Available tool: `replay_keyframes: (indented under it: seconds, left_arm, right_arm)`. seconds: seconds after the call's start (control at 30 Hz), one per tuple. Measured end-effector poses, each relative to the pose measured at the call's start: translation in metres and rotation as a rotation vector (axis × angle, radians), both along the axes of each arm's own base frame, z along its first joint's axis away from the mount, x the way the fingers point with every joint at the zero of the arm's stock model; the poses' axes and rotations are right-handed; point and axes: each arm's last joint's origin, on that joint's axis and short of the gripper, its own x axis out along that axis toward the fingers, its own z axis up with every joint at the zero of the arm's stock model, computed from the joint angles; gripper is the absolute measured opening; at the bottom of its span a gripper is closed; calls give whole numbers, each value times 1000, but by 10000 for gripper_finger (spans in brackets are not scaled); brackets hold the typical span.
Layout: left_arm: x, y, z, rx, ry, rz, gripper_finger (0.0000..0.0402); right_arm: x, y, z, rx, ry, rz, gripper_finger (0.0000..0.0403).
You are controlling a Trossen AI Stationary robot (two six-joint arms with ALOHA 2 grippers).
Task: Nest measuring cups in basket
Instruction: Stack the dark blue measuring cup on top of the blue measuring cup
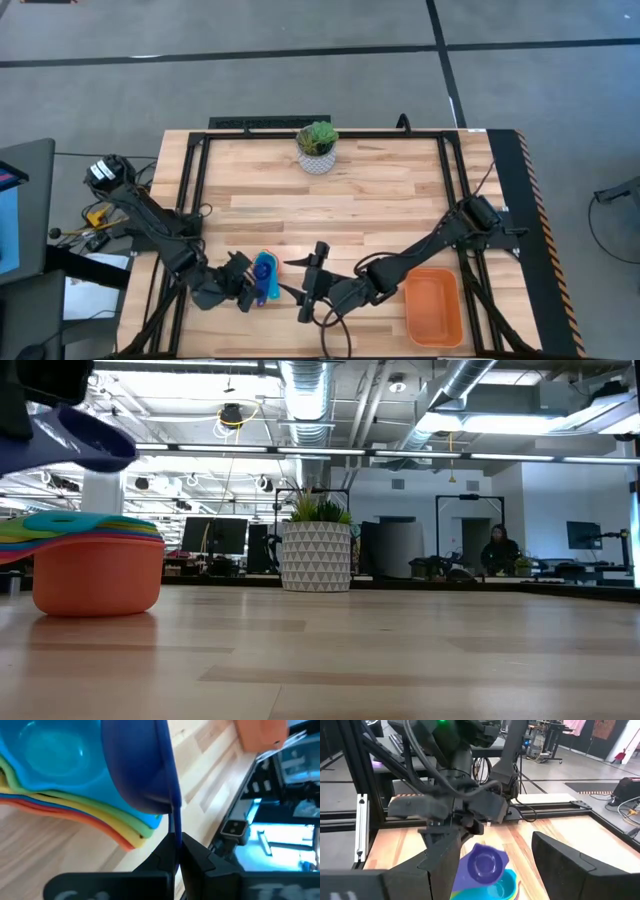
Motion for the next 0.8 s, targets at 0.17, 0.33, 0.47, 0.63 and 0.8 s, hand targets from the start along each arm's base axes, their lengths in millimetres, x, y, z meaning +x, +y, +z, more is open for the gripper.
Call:
replay_keyframes:
  seconds: [0.17,0.33,0.47,0.63,0.8]
  left_arm:
    - [12,11,-3,-47,69,-29,3]
    - [19,20,-3,-68,91,-35,3]
    - [22,23,-3,-89,105,-36,5]
    - [21,25,-6,-119,143,2,25]
    - [20,26,-7,-138,172,30,59]
  right_arm:
    - [0,0,0,11,3,17,269]
    - [-1,2,-2,10,16,21,269]
    - [-1,2,-3,8,28,20,269]
    - [-2,1,-5,11,42,17,269]
    - [-2,1,-5,9,47,18,269]
